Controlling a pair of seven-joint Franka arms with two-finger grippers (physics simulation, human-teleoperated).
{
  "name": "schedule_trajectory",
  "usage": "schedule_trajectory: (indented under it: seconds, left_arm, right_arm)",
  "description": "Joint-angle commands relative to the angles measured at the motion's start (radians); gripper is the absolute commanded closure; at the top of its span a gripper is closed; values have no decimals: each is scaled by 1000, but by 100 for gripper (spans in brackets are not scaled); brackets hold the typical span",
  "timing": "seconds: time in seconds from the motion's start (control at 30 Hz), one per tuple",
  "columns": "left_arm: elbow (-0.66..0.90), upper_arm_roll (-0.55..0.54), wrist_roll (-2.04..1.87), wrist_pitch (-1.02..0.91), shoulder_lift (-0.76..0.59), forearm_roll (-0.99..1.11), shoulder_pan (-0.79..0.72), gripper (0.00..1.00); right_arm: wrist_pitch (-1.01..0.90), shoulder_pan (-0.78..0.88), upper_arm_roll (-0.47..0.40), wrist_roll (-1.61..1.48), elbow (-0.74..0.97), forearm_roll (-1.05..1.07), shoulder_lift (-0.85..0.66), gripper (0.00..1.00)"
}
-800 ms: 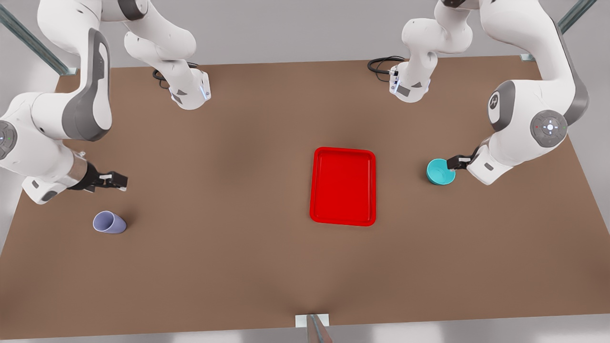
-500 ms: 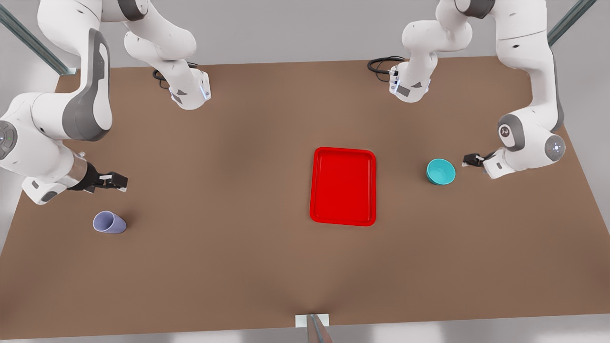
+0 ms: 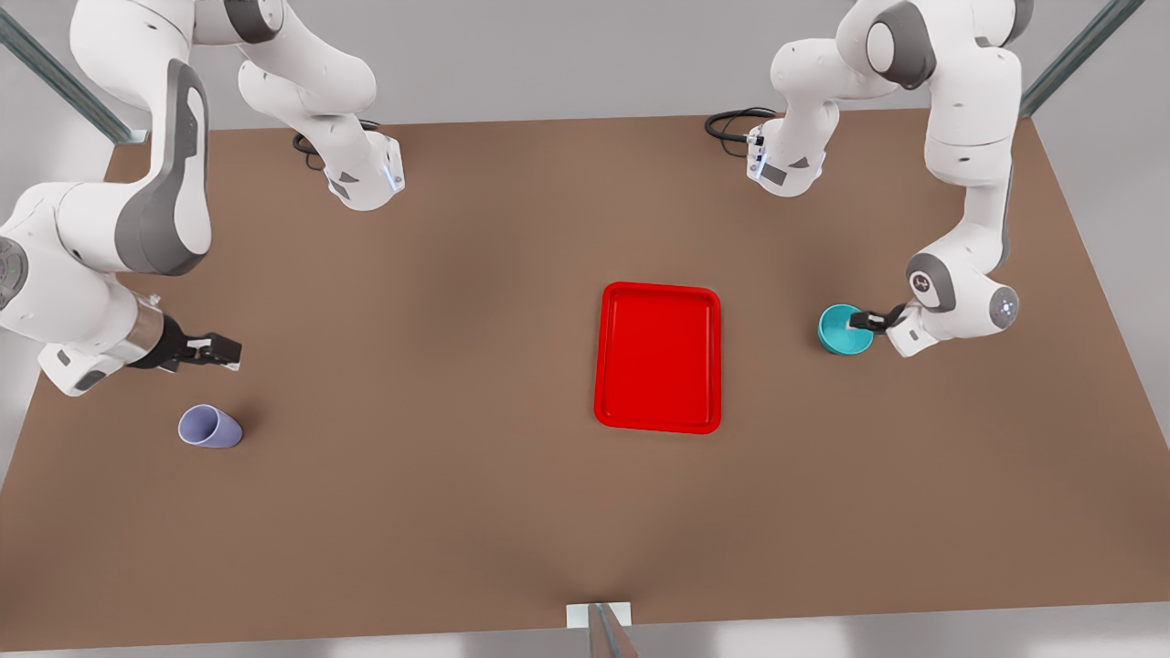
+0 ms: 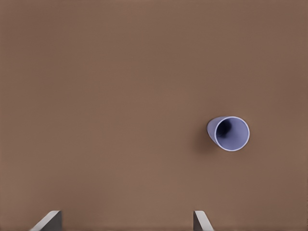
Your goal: Place the bowl on the tray with the left arm and the cup on the tray with the right arm
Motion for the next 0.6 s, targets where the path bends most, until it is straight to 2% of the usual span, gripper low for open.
schedule_trajectory:
  seconds: [0.0,0.2,0.47,0.57]
  left_arm:
    - [0,0,0,0,0,-1,0,74]
    - [2,-6,-11,6,5,-7,-3,79]
    - [26,-19,-127,-14,-3,-9,-6,79]
    - [83,-45,-286,-129,-119,-12,-70,79]
  right_arm:
    - [0,0,0,0,2,0,0,0]
    - [0,0,0,-2,5,0,8,0]
    - [0,0,0,0,17,2,17,0]
    - [0,0,0,-2,23,0,17,0]
